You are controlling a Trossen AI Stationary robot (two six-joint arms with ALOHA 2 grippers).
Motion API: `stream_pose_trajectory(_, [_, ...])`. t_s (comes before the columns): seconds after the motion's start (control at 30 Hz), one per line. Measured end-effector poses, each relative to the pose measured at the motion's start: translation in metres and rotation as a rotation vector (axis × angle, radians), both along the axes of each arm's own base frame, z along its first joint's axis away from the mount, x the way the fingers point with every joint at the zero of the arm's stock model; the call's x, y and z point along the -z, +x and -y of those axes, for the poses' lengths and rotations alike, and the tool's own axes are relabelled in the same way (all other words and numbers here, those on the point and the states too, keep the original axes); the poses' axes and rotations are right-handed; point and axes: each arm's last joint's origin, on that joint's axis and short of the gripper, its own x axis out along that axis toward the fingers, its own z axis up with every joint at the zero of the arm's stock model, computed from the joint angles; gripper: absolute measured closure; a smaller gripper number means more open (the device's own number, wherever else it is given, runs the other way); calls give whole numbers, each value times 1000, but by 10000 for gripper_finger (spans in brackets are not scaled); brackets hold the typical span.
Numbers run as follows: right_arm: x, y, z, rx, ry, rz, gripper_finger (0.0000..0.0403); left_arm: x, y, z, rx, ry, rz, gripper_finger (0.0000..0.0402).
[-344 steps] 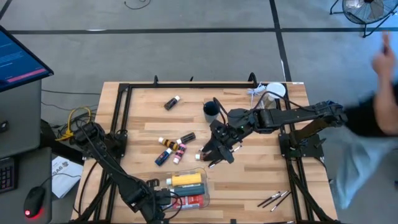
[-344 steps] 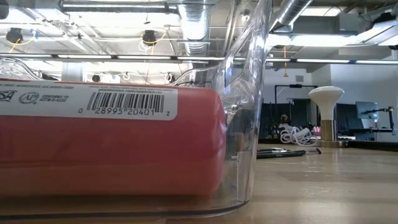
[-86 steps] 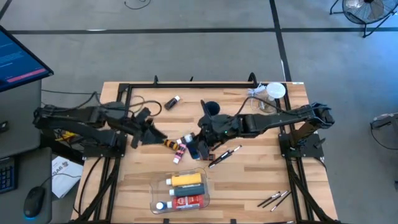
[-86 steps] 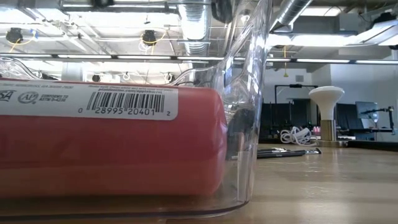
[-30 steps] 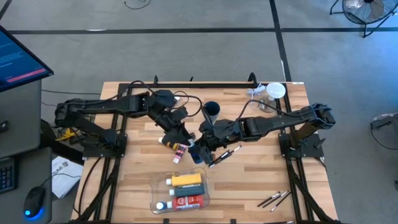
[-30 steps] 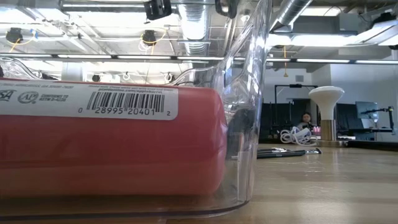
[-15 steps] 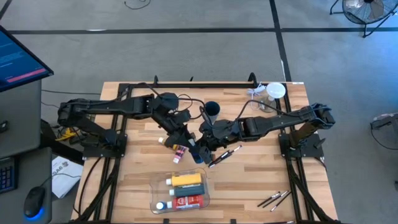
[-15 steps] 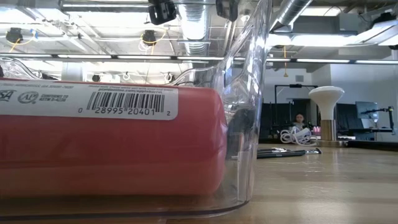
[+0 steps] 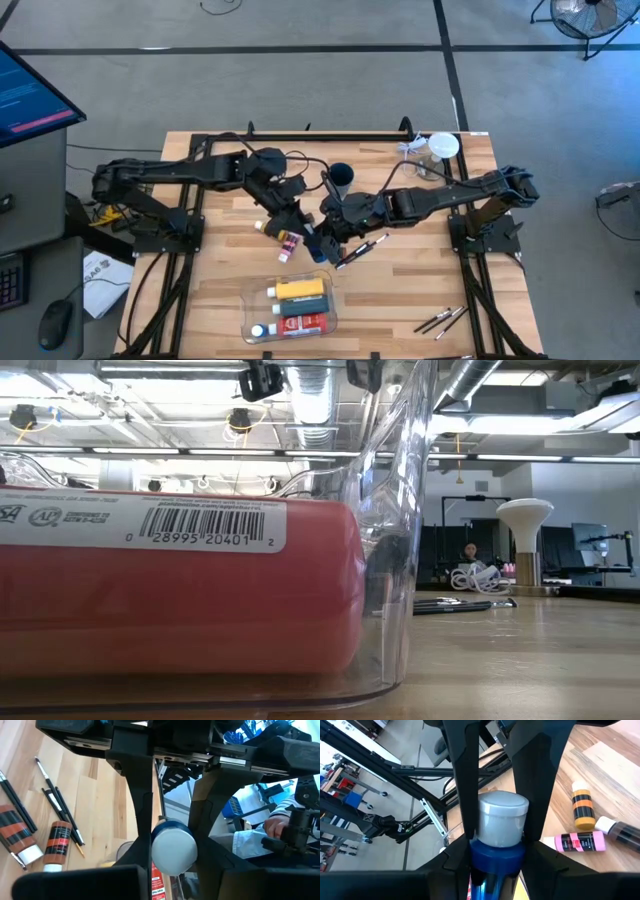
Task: Pick & Place Paint Supplies
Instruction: Put the small blue paint bottle into the transparent bin
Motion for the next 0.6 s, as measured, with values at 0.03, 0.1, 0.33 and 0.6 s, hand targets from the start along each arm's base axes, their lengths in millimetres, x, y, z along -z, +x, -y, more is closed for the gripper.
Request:
stream_pose_trajectory(0.03, [0, 0, 0, -7, 1, 2, 261, -1, -1, -1, -4, 1, 4, 335])
stream_pose_trajectory(0.1, [-2, 1, 0, -11, 3, 18, 242, -4, -5, -3, -18, 7, 6, 335])
stream_pose_trajectory(0.33, [-12, 2, -6, -46, 28, 112, 173, -15, -36, -3, -64, 89, -47, 335])
stream_pose_trajectory(0.6, [-25, -4, -10, -105, 48, 175, 155, -24, -81, 32, -157, 283, -156, 335])
